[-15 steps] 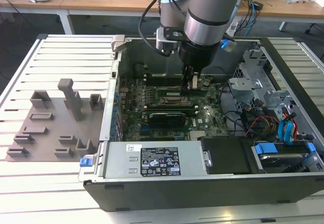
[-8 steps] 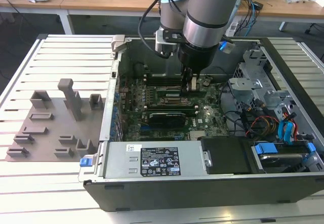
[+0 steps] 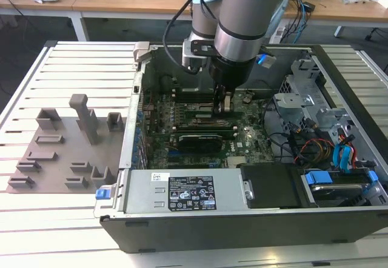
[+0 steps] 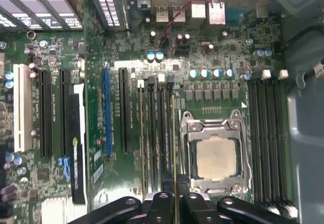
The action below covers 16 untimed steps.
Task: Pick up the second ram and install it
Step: 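Insert the second ram into the second slot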
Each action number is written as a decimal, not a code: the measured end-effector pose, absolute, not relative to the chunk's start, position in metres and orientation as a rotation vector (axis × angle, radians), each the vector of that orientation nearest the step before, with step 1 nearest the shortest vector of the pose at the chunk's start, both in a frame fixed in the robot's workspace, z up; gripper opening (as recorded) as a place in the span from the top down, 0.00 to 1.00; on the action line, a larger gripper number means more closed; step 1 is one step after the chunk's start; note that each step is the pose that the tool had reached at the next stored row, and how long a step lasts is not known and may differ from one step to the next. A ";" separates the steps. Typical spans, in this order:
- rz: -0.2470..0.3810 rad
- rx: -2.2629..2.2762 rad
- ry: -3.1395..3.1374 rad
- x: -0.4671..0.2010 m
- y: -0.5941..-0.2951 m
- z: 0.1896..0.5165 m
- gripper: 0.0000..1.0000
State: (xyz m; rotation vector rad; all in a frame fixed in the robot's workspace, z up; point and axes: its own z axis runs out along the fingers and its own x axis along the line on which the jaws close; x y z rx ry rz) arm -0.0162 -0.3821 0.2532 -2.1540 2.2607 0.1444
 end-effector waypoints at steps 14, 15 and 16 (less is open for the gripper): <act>0.135 -2.167 2.257 -0.026 -0.387 0.236 0.86; 0.135 -2.173 2.252 -0.027 -0.387 0.235 0.86; 0.135 -2.173 2.252 -0.027 -0.387 0.235 0.86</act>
